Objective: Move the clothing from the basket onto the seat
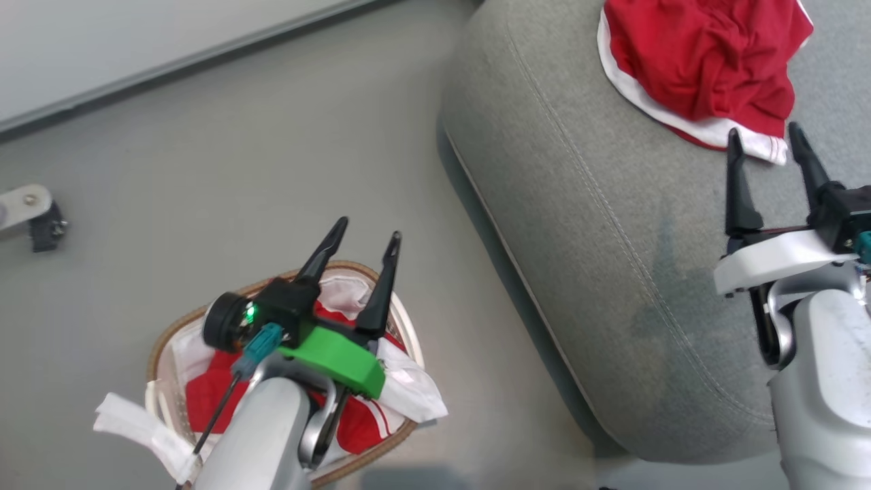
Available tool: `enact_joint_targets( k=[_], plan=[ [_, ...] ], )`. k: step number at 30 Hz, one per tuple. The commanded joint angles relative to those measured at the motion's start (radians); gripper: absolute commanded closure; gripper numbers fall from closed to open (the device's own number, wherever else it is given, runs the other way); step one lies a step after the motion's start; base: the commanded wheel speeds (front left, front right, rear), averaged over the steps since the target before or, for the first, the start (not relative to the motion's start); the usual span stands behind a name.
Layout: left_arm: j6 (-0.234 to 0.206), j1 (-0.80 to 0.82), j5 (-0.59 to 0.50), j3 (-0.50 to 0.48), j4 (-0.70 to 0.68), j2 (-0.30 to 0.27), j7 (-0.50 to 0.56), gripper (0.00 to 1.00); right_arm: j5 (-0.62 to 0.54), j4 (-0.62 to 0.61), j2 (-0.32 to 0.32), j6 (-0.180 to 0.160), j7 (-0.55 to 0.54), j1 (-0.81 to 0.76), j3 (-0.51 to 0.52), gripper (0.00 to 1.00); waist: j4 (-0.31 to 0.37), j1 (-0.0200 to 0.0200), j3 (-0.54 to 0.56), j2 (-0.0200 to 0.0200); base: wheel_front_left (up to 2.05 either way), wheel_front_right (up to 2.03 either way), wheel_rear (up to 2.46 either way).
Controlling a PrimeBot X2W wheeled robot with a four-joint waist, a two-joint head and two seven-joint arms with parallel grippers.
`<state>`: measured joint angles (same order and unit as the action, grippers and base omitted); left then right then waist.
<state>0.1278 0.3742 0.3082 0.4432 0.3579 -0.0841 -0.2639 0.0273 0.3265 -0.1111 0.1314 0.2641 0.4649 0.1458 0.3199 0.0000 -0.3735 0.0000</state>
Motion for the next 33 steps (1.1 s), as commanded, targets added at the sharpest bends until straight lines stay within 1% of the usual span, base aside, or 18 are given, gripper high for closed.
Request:
enact_joint_targets(
  k=[1,3,6,11,15,20,27,31,33],
  plan=[
    [0.001,-0.027,-0.022,-0.024,0.001,-0.001,-0.001,0.00,0.006,-0.012,0.005,-0.001,0.001,-0.023,-0.014,0.00,-0.065,0.0000,0.066,0.0000,0.00,0.00,0.00],
    [-0.006,-0.053,-0.038,-0.070,0.002,0.005,-0.001,0.00,0.012,-0.025,0.014,-0.001,0.001,-0.035,-0.035,0.00,-0.092,0.0000,0.084,0.0000,0.00,0.00,0.00],
    [-0.019,-0.080,-0.057,-0.135,0.008,0.014,-0.001,0.00,-0.010,-0.040,0.015,-0.001,0.001,-0.065,-0.086,0.00,-0.134,0.0000,0.110,0.0000,0.00,0.00,0.00],
    [-0.043,-0.126,-0.090,-0.248,0.023,0.022,-0.001,0.00,-0.002,-0.042,0.029,-0.001,0.001,-0.107,-0.108,0.00,-0.205,0.0000,0.148,0.0000,0.00,0.00,0.00],
    [-0.045,-0.164,-0.112,-0.322,0.028,0.025,-0.001,0.00,0.001,-0.039,0.041,-0.001,0.001,-0.141,-0.113,0.00,-0.242,0.0000,0.181,0.0000,0.00,0.00,0.00],
    [-0.038,-0.219,-0.131,-0.397,0.029,0.028,-0.001,0.00,0.006,-0.025,0.052,-0.001,0.001,-0.183,-0.120,0.00,-0.270,0.0000,0.230,0.0000,0.00,0.00,0.00],
    [-0.026,-0.296,-0.154,-0.445,0.027,0.032,-0.001,0.00,0.021,0.008,0.059,-0.001,0.001,-0.250,-0.132,0.00,-0.289,0.0000,0.301,0.0000,0.00,0.00,0.00],
    [-0.025,-0.345,-0.134,-0.434,0.027,0.033,-0.001,0.00,0.041,0.024,0.059,-0.001,0.001,-0.293,-0.144,0.00,-0.296,0.0000,0.338,0.0000,0.00,0.00,0.00],
    [-0.034,-0.363,-0.117,-0.427,0.023,0.032,-0.001,0.00,0.046,0.026,0.058,-0.001,0.001,-0.305,-0.145,0.00,-0.297,0.0000,0.348,0.0000,0.00,0.00,0.00]
  ],
)
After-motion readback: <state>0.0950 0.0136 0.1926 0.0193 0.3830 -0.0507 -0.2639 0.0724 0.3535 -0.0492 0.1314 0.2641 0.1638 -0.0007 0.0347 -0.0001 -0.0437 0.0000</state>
